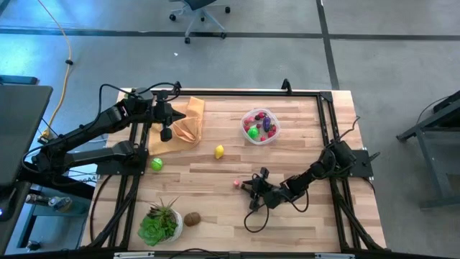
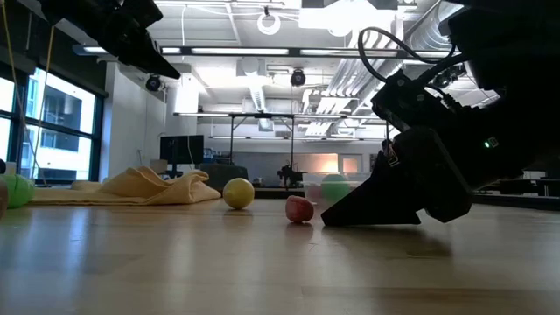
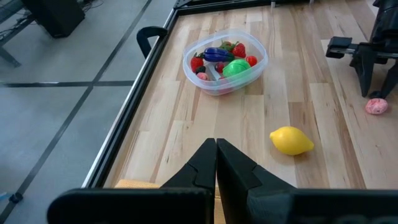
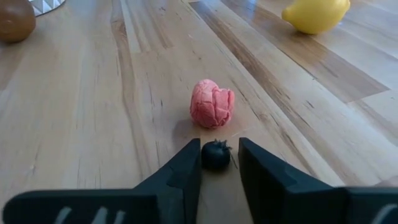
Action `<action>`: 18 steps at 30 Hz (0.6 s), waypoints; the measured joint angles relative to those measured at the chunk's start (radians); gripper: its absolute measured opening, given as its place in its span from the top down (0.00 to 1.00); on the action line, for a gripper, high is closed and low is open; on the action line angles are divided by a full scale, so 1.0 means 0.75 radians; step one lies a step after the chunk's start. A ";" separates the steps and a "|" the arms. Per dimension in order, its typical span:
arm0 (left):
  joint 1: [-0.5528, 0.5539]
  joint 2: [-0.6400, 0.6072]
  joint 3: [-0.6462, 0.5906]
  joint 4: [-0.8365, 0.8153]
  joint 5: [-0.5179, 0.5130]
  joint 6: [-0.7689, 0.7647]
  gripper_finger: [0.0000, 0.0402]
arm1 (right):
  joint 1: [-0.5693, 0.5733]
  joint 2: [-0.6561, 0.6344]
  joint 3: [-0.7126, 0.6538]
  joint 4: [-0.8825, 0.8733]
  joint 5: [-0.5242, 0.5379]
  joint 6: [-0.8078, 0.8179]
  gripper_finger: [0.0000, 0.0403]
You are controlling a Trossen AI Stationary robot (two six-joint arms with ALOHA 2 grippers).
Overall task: Pick and placing Produce into tupperware
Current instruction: Put the blueberry into the transparent container
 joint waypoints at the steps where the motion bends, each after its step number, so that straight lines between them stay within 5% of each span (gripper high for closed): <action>1: 0.000 0.000 0.000 0.000 0.000 0.000 0.99 | 0.001 0.000 0.000 0.000 -0.001 0.000 0.77; 18: 0.000 0.000 0.000 0.000 0.000 0.000 0.99 | 0.001 0.004 -0.001 0.042 -0.001 -0.012 0.85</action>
